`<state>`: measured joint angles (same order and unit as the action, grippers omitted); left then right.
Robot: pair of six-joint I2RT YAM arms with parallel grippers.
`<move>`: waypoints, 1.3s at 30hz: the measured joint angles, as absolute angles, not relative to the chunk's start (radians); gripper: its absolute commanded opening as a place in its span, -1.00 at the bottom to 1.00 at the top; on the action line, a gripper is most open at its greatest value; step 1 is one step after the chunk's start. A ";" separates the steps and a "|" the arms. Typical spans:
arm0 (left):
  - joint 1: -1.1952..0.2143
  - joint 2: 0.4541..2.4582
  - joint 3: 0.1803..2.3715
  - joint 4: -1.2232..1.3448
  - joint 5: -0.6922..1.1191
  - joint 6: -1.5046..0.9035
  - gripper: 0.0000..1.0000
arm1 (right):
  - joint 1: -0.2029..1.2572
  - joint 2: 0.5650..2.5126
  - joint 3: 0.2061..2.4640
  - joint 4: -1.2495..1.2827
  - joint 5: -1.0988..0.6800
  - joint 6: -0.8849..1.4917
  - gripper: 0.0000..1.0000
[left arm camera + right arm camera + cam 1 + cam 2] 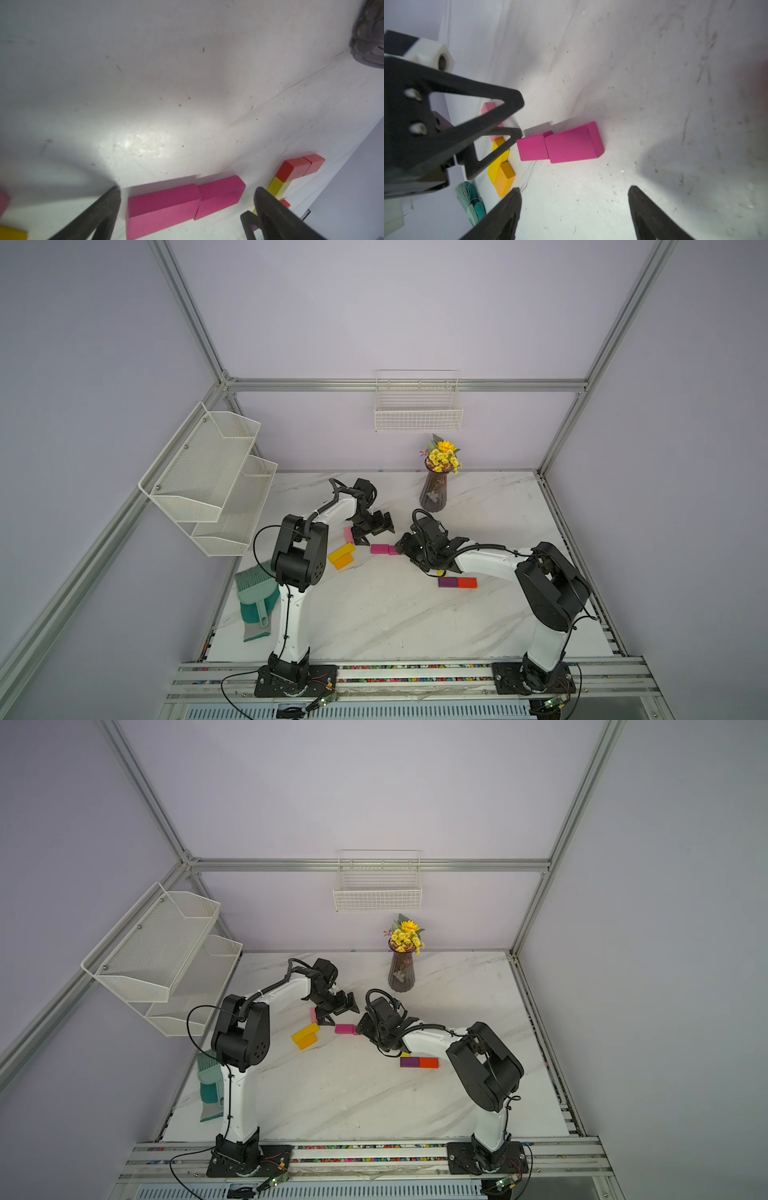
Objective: Assemble the letter c with building blocks
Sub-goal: Assemble the building block at the center of the board.
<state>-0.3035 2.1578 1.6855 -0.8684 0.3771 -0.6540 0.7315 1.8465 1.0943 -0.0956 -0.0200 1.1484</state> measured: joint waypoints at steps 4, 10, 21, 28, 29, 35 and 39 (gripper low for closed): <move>-0.260 2.148 1.668 -0.858 0.391 -0.660 1.00 | 0.759 1.885 1.096 -0.047 -0.022 1.165 0.64; -0.228 2.133 1.637 -0.841 0.408 -0.670 1.00 | 0.772 1.906 1.084 0.043 -0.025 1.201 0.63; -0.228 2.119 1.607 -0.815 0.443 -0.693 1.00 | 0.772 1.932 1.047 0.203 -0.020 1.242 0.61; -0.228 2.119 1.604 -0.808 0.451 -0.696 1.00 | 0.772 1.949 1.047 0.247 -0.020 1.253 0.60; -0.228 2.119 1.604 -0.807 0.452 -0.696 1.00 | 0.772 1.951 1.047 0.253 -0.020 1.254 0.60; -0.228 2.118 1.599 -0.800 0.462 -0.696 1.00 | 0.771 1.961 1.047 0.279 -0.020 1.260 0.60; -0.228 2.116 1.597 -0.798 0.463 -0.696 1.00 | 0.770 1.963 1.047 0.286 -0.021 1.263 0.60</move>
<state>-0.2276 2.1162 1.5967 -0.7982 0.4629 -0.6964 0.7704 1.9633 1.0466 0.2863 -0.0208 1.2633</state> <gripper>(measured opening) 0.997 0.800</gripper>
